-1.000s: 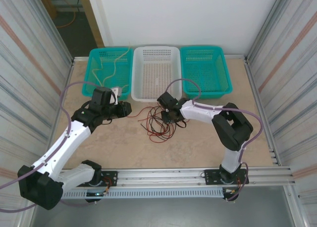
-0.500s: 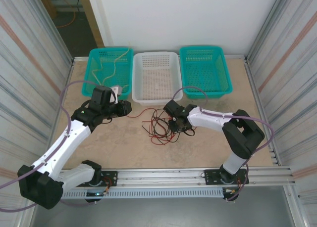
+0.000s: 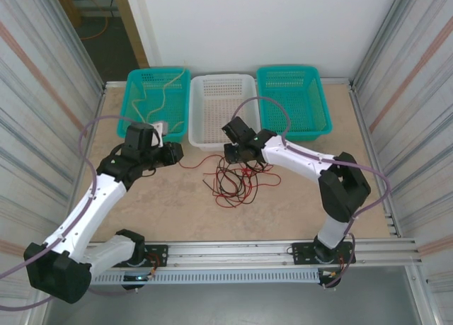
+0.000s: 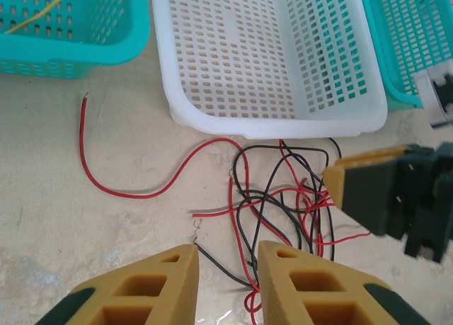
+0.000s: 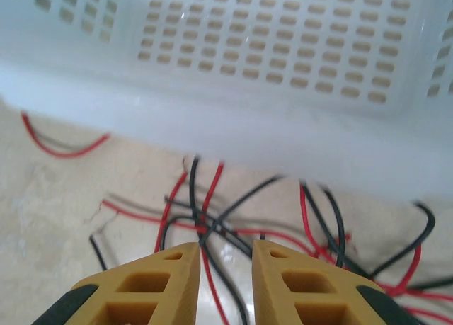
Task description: Untangle the cables
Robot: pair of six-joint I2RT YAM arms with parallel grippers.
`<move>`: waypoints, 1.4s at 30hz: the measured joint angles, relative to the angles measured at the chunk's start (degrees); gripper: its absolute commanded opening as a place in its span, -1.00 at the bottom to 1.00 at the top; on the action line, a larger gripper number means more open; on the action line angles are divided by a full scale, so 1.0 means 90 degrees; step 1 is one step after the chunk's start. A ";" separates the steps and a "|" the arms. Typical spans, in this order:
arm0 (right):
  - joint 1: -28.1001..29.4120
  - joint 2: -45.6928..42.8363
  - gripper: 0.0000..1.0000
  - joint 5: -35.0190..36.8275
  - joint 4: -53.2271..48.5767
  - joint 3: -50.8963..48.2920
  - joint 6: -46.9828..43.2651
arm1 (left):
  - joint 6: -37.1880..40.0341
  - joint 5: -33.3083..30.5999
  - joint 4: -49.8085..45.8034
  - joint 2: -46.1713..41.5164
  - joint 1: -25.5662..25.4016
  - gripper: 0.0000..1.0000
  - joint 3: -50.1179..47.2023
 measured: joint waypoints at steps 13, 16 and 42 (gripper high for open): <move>-0.0228 0.0835 -0.46 0.0010 0.0073 0.0680 -0.0032 | 0.0039 0.0000 -0.0143 -0.0170 0.0073 -0.42 0.0000; -0.0245 0.0884 -0.33 -0.0034 0.0109 0.0726 -0.0056 | 0.0053 -0.0002 -0.0163 -0.0170 0.0073 -0.41 0.0002; 0.1477 0.0743 -1.00 0.0063 -0.0658 -0.0670 0.0010 | 0.0007 -0.0287 -0.0401 -0.0304 0.0155 -0.26 0.0243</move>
